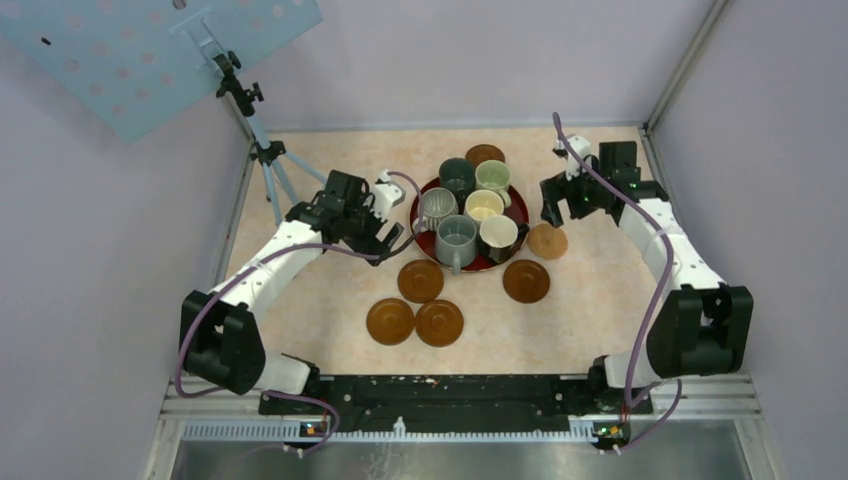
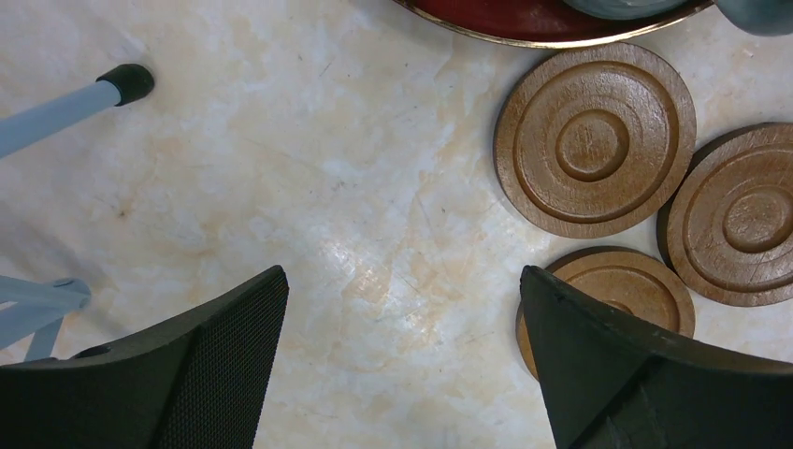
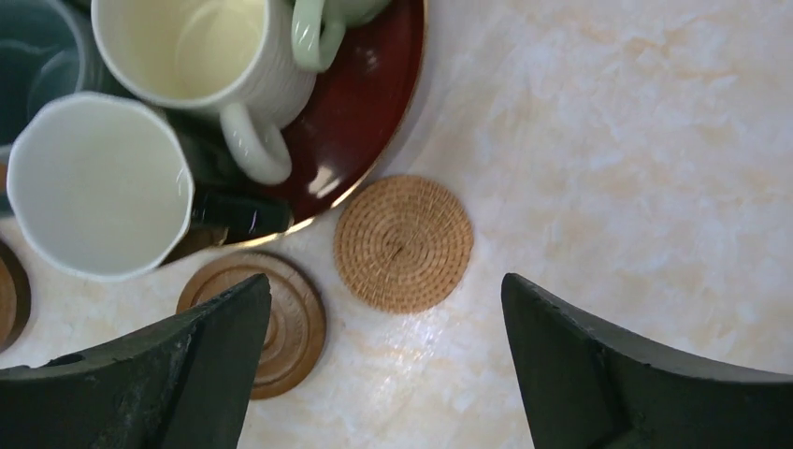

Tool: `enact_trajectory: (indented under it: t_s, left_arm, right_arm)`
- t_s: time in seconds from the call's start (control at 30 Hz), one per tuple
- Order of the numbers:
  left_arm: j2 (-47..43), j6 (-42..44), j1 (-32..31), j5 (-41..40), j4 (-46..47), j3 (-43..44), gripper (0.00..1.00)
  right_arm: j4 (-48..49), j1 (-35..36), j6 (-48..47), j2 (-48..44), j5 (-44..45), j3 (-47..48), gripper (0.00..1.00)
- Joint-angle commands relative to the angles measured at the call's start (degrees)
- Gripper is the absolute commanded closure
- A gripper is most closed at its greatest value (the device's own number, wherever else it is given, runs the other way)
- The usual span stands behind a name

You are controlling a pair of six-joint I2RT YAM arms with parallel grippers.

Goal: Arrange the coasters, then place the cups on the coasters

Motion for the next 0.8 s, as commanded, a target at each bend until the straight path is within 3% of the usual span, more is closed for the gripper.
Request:
enact_trajectory:
  t_s: [0.0, 0.2, 0.47, 0.77]
  left_arm:
    - [-0.48, -1.68, -0.05, -0.68, 3.92, 2.07, 0.01]
    - [1.69, -0.81, -0.04, 0.14, 2.14, 4.52, 0.01]
    - [4.07, -2.06, 0.01, -0.17, -1.54, 7.07, 0.01]
    - [6.21, -4.45, 0.04, -1.10, -4.90, 8.44, 0.01]
  right_arm:
    - [7.47, 0.02, 4.04, 5.79, 0.63, 9.92, 0.09]
    - [13.09, 2.83, 7.39, 19.94, 5.41, 25.24, 0.08]
    - [13.72, 6.43, 8.85, 42.59, 8.17, 50.79, 0.08]
    - [16.69, 7.23, 7.36, 62.77, 7.97, 69.19, 0.07]
